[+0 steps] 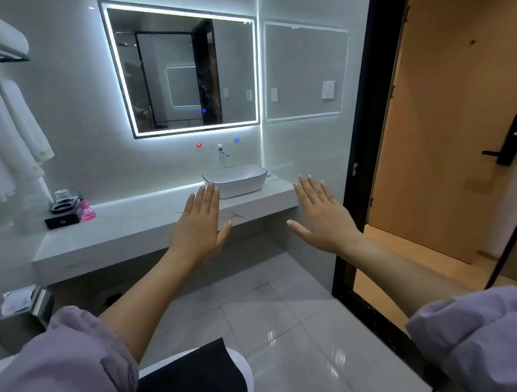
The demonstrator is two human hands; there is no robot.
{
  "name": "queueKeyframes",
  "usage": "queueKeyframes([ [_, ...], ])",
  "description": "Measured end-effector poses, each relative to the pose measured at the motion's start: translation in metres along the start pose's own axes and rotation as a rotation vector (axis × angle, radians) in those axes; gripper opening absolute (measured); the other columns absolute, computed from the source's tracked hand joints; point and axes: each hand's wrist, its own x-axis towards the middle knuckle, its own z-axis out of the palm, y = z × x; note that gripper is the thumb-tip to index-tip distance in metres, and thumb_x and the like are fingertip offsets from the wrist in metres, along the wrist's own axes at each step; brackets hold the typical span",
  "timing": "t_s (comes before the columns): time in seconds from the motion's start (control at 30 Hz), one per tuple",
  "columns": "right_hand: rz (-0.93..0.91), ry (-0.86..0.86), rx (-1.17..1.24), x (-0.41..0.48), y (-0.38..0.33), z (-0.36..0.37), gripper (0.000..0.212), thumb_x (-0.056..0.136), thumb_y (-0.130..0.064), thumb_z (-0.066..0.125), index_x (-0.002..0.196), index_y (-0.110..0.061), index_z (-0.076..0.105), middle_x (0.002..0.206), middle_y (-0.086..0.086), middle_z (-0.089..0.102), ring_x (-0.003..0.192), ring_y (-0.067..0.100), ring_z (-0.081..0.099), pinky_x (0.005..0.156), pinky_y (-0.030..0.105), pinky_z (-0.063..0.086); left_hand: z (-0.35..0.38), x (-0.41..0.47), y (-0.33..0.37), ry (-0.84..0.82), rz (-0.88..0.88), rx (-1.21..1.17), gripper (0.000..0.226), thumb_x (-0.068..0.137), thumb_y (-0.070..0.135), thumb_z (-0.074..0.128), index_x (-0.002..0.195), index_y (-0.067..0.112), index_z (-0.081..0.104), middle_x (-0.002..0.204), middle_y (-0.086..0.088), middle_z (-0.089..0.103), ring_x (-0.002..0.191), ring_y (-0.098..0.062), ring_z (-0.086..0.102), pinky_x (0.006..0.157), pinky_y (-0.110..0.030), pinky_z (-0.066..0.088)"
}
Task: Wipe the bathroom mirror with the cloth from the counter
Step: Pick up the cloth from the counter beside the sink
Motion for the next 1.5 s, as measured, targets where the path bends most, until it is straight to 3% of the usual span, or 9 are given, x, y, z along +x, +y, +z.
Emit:
queueKeyframes([
  [0.2, -0.032, -0.019, 0.01, 0.012, 0.01, 0.018, 0.08, 0.098, -0.056, 0.027, 0.152, -0.008, -0.006, 0.16, 0.011, -0.013, 0.147, 0.023, -0.016, 0.118, 0.034, -0.014, 0.019, 0.018, 0.0, -0.008, -0.023, 0.056, 0.095, 0.076, 0.062, -0.014, 0.152, 0.007, -0.005, 0.161, -0.013, -0.008, 0.15, -0.025, -0.009, 0.114, -0.031, -0.015],
  [0.4, -0.022, -0.025, 0.032, 0.046, 0.022, 0.05, 0.079, 0.099, -0.055, 0.027, 0.152, -0.008, -0.007, 0.16, 0.011, -0.013, 0.147, 0.022, -0.016, 0.117, 0.034, -0.014, 0.044, 0.049, -0.01, -0.039, -0.022, 0.114, 0.082, 0.087, 0.055, 0.001, 0.152, 0.006, -0.009, 0.161, -0.012, -0.011, 0.15, -0.025, -0.011, 0.117, -0.033, -0.013],
  [0.67, -0.051, -0.001, 0.028, 0.153, 0.045, 0.104, 0.078, 0.099, -0.053, 0.028, 0.152, -0.008, -0.007, 0.16, 0.01, -0.012, 0.147, 0.021, -0.014, 0.119, 0.035, -0.012, 0.09, 0.142, -0.052, -0.015, -0.031, 0.164, 0.078, 0.091, 0.054, 0.003, 0.152, 0.006, -0.008, 0.162, -0.011, -0.01, 0.15, -0.024, -0.009, 0.117, -0.033, -0.012],
  [0.83, -0.057, 0.003, 0.039, 0.229, 0.058, 0.133, 0.077, 0.099, -0.052, 0.028, 0.151, -0.009, -0.008, 0.16, 0.008, -0.012, 0.147, 0.02, -0.015, 0.118, 0.033, -0.013, 0.117, 0.211, -0.082, 0.0, -0.029, 0.154, 0.072, 0.101, 0.049, 0.022, 0.153, 0.008, -0.005, 0.162, -0.01, -0.007, 0.15, -0.025, -0.007, 0.112, -0.03, -0.016],
  [1.1, -0.095, -0.002, 0.058, 0.304, 0.071, 0.186, 0.077, 0.099, -0.052, 0.028, 0.151, -0.01, -0.01, 0.16, 0.007, -0.015, 0.147, 0.019, -0.017, 0.115, 0.03, -0.017, 0.168, 0.282, -0.113, -0.022, -0.046, 0.162, 0.072, 0.1, 0.052, 0.012, 0.152, 0.008, -0.009, 0.162, -0.01, -0.011, 0.148, -0.023, -0.013, 0.111, -0.03, -0.018],
  [1.23, -0.124, 0.01, 0.077, 0.34, 0.083, 0.211, 0.076, 0.099, -0.051, 0.029, 0.151, -0.01, -0.009, 0.159, 0.007, -0.015, 0.146, 0.019, -0.017, 0.114, 0.029, -0.018, 0.191, 0.315, -0.123, -0.033, -0.078, 0.167, 0.075, 0.095, 0.054, 0.008, 0.153, 0.009, -0.008, 0.162, -0.009, -0.011, 0.136, -0.017, -0.025, 0.108, -0.031, -0.021],
  [1.5, -0.157, -0.029, 0.123, 0.426, 0.127, 0.283, 0.077, 0.099, -0.052, 0.028, 0.151, -0.01, -0.011, 0.159, 0.007, -0.017, 0.146, 0.02, -0.018, 0.115, 0.03, -0.017, 0.254, 0.393, -0.128, -0.056, -0.122, 0.178, 0.079, 0.09, 0.055, 0.006, 0.153, 0.008, -0.006, 0.161, -0.008, -0.011, 0.138, -0.018, -0.024, 0.111, -0.032, -0.018],
])
